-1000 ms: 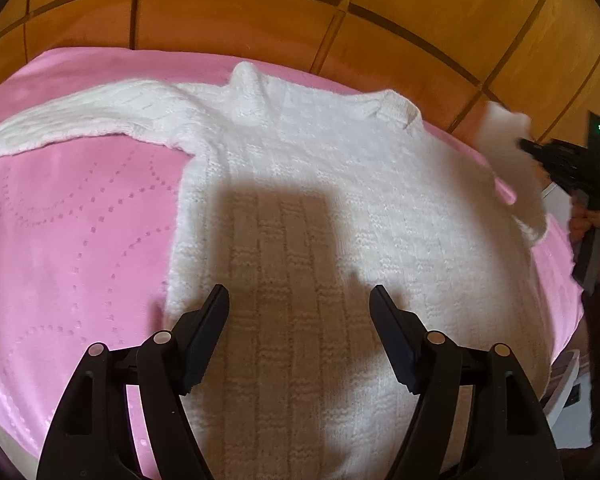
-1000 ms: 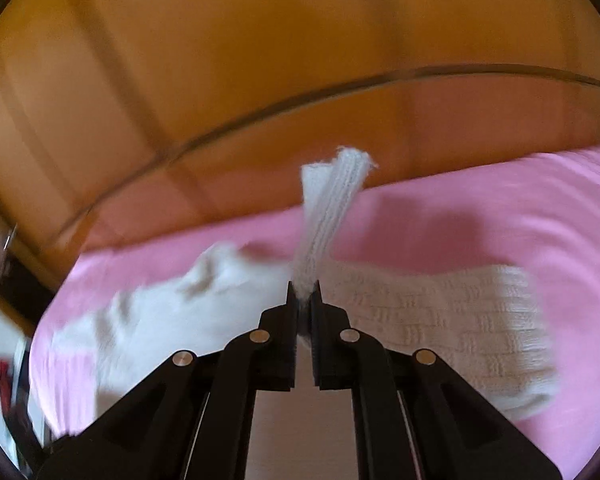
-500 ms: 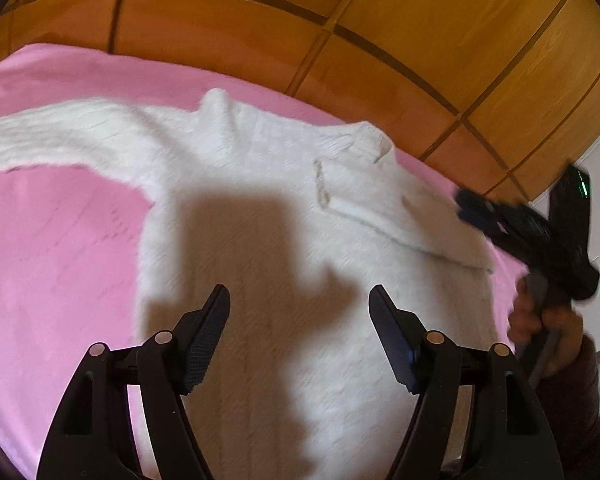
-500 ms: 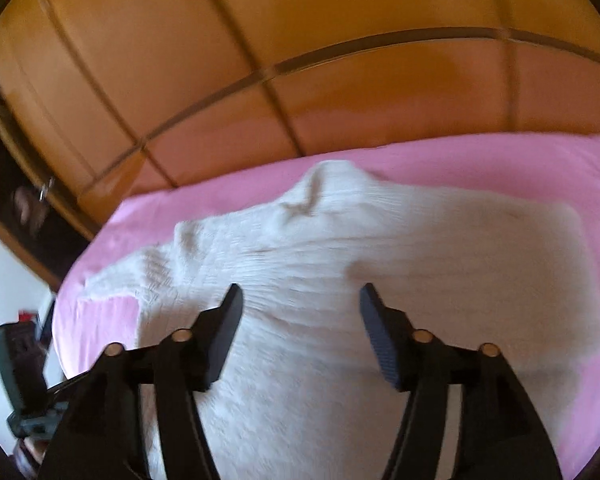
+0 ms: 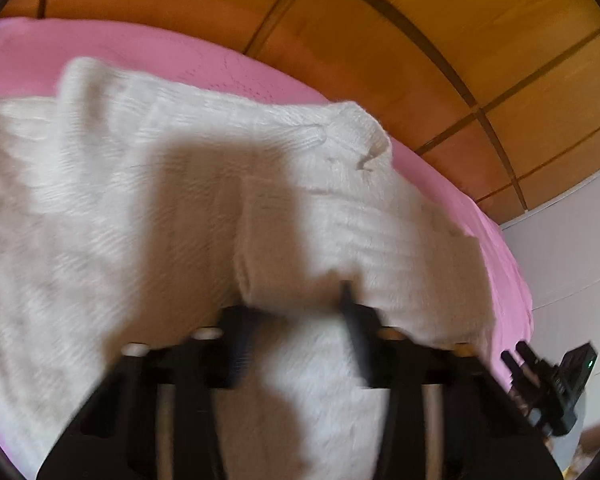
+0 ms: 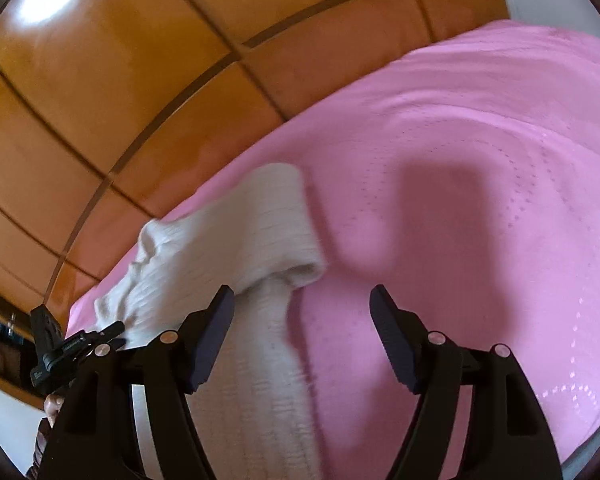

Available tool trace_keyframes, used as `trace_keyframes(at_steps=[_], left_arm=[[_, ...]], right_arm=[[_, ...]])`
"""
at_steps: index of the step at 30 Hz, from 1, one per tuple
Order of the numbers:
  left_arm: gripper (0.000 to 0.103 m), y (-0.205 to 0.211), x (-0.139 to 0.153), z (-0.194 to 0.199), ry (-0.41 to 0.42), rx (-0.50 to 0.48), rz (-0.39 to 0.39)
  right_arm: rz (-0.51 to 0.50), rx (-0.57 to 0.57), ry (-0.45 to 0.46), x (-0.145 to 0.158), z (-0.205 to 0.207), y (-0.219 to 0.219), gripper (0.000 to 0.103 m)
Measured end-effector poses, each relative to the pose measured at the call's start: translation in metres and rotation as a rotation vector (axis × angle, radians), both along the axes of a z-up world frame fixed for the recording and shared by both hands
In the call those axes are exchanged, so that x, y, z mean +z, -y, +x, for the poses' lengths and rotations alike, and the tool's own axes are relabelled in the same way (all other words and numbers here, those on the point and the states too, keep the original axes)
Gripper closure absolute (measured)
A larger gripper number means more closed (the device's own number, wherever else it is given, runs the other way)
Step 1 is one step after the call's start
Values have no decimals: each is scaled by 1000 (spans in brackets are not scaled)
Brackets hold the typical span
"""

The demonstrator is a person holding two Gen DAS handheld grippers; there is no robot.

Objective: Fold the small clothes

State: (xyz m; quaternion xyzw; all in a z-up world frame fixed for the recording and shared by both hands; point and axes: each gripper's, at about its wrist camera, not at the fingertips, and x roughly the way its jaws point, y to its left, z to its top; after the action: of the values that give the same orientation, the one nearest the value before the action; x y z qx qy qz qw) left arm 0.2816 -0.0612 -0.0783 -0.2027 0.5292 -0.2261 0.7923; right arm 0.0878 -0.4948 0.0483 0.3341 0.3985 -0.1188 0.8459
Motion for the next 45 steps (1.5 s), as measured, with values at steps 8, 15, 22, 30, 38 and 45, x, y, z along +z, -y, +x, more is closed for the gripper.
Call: trace_keyframes(at_steps=[8,15,22,30,38,45], left_arm=[[97,-26,31,9,101,78,-8],[97,-30,5,11,84,91,155],[53,-59,17,-22,162,125,153],[53,-181,18,-73,126,370,70],[53,-355,11,-108,69,814,29],[53,-433,12,-95,53,985,-3]], right_arm=[[-46,89,39,5,45,-26,33],[-124,191,-92,-32,97,-68,33],[-261,197,-112,-29,98,-94,31],[-304,349,-73,-32,77,-167,29],[-449,422,-92,-51,73,-223,16],[-433,405,-92,-61,73,-220,3]])
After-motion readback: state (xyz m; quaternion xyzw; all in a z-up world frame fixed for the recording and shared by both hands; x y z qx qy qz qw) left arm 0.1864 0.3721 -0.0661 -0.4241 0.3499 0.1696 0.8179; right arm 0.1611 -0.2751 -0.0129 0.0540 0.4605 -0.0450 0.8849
